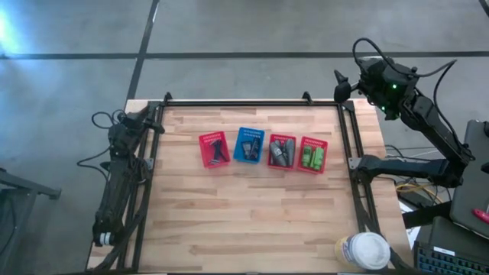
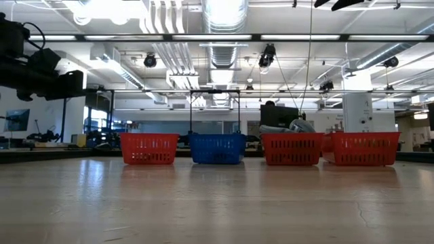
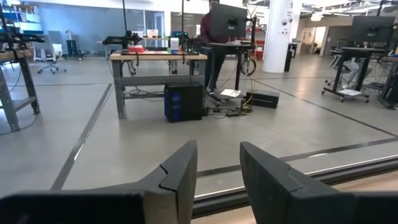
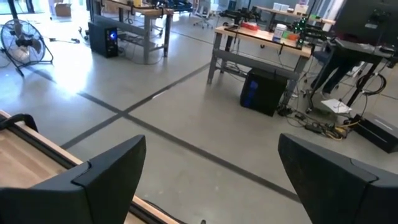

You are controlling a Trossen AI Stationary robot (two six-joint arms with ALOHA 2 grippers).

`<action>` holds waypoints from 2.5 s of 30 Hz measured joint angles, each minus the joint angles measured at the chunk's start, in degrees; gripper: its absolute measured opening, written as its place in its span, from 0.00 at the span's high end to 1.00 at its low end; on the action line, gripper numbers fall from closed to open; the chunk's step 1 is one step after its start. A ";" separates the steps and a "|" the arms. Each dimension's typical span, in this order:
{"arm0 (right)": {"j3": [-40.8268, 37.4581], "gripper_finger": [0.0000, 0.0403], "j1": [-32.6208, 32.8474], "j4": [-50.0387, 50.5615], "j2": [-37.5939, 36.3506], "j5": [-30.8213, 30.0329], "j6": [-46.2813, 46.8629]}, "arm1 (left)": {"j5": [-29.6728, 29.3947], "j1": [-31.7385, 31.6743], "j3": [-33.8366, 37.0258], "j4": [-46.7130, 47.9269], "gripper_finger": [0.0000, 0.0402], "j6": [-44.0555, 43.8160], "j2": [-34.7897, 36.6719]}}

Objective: Pick & Place Travel size toiletries
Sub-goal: Return to Home Position

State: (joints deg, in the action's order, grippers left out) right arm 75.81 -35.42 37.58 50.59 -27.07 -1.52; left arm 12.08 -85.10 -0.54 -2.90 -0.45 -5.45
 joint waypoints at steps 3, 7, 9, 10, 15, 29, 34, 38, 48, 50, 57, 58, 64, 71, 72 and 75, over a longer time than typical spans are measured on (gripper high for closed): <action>0.01 0.10 0.00 0.00 0.38 0.00 0.00 | 0.02 0.00 0.00 0.00 0.69 0.00 0.00; 0.07 0.10 0.00 -0.02 0.90 0.00 0.00 | 0.01 0.00 0.00 0.02 0.69 -0.01 0.00; 0.07 0.10 0.00 -0.02 0.94 0.00 0.00 | -0.86 0.02 0.00 0.09 0.69 -0.32 0.00; 0.07 0.10 0.00 -0.02 0.98 0.00 0.00 | -2.20 0.02 0.00 0.22 0.69 -0.73 0.00; 0.07 0.10 0.00 -0.04 0.85 0.00 0.00 | -9.07 0.01 0.00 0.42 0.69 -1.66 0.00; -0.80 0.10 0.02 -0.11 -1.23 0.00 0.00 | -9.38 0.02 0.02 0.17 0.69 -1.71 0.00; -1.05 0.10 0.02 -0.07 -4.51 0.00 0.00 | -9.38 0.02 0.02 0.18 0.69 -1.73 0.00; -1.05 0.10 0.02 -0.11 -6.58 0.00 0.00 | -9.38 0.02 0.02 0.41 0.69 -1.71 0.00; -3.73 0.10 0.68 1.41 -9.93 0.13 2.67 | -9.38 0.02 0.02 0.39 0.69 -1.71 -0.01; -7.80 0.10 0.68 0.31 -12.69 0.53 6.45 | -9.38 0.02 0.02 0.39 0.69 -1.70 -0.02; -30.93 0.10 -0.47 -17.19 -28.02 7.50 8.12 | -9.38 0.02 0.02 0.40 0.69 -1.70 -0.01; -33.72 0.10 -1.07 -20.34 -29.69 9.63 7.39 | -9.38 0.01 0.02 0.39 0.69 -1.73 -0.02; -47.96 0.10 -5.50 -40.29 -36.96 23.93 -1.59 | -9.38 0.02 0.02 0.40 0.69 -1.70 -0.02; -56.91 0.10 -19.87 -50.29 -43.37 33.72 -0.27 | -9.38 0.02 0.02 0.39 0.69 -1.71 0.00; -57.37 0.10 -22.28 -50.26 -44.08 33.67 -0.26 | -9.38 0.02 0.02 0.39 0.69 -1.70 -0.02; -58.20 0.10 -29.03 -50.26 -46.15 33.60 -3.79 | -9.38 0.02 0.02 0.39 0.69 -1.71 -0.02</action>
State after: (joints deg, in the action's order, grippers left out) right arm 17.61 -64.45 -12.68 4.44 6.53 -5.31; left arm 2.70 -85.08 -0.51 -2.50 -2.16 -5.47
